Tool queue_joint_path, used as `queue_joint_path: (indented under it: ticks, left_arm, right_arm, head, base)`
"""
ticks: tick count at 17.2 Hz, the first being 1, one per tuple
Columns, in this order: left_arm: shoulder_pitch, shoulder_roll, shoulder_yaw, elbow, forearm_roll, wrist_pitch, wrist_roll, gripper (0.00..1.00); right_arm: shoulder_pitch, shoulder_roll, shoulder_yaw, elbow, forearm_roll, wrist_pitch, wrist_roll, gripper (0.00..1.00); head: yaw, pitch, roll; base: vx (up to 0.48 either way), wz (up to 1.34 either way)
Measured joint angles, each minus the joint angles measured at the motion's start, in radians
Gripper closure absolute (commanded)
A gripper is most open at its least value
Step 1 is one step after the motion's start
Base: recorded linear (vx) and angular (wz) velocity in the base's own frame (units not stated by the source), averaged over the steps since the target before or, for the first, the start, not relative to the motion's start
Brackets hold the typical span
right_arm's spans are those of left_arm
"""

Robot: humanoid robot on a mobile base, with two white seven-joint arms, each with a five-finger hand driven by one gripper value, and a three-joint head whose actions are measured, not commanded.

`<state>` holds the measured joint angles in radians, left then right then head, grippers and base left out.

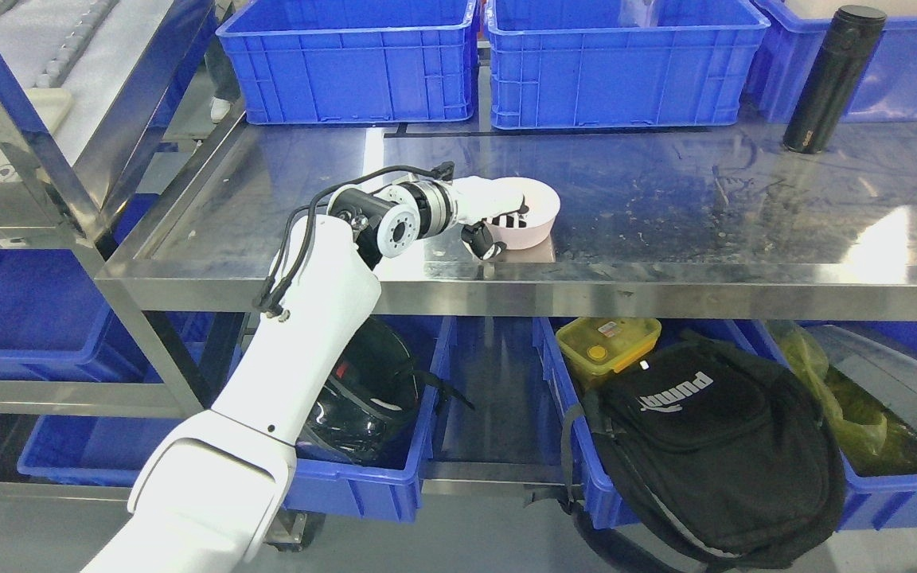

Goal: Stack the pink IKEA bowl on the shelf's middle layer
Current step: 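Lift the pink bowl off the shelf with the left hand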

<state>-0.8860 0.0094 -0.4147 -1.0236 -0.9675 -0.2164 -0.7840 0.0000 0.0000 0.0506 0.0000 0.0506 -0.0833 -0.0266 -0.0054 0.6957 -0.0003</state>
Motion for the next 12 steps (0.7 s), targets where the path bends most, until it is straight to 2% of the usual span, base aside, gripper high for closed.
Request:
queue_joint_path:
  ticks: [6, 9, 12]
  left_arm:
    - [0.007, -0.004, 0.101, -0.023, 0.022, -0.199, -0.047, 1.0]
    - [0.008, -0.006, 0.186, -0.08, 0.093, -0.323, -0.123, 1.0]
    - [0.012, -0.007, 0.256, -0.146, 0.157, -0.387, -0.15, 1.0]
  right_arm:
    - [0.0, 0.0, 0.0, 0.0, 0.0, 0.0, 0.0, 0.0]
    - [0.0, 0.0, 0.0, 0.0, 0.0, 0.0, 0.0, 0.0]
    - [0.0, 0.0, 0.0, 0.0, 0.0, 0.0, 0.0, 0.0]
  head:
    - [0.0, 0.0, 0.0]
    - [0.0, 0.0, 0.0]
    - [0.0, 0.0, 0.0]
  base:
    - [0.0, 0.0]
    - [0.0, 0.0]
    - [0.0, 0.0]
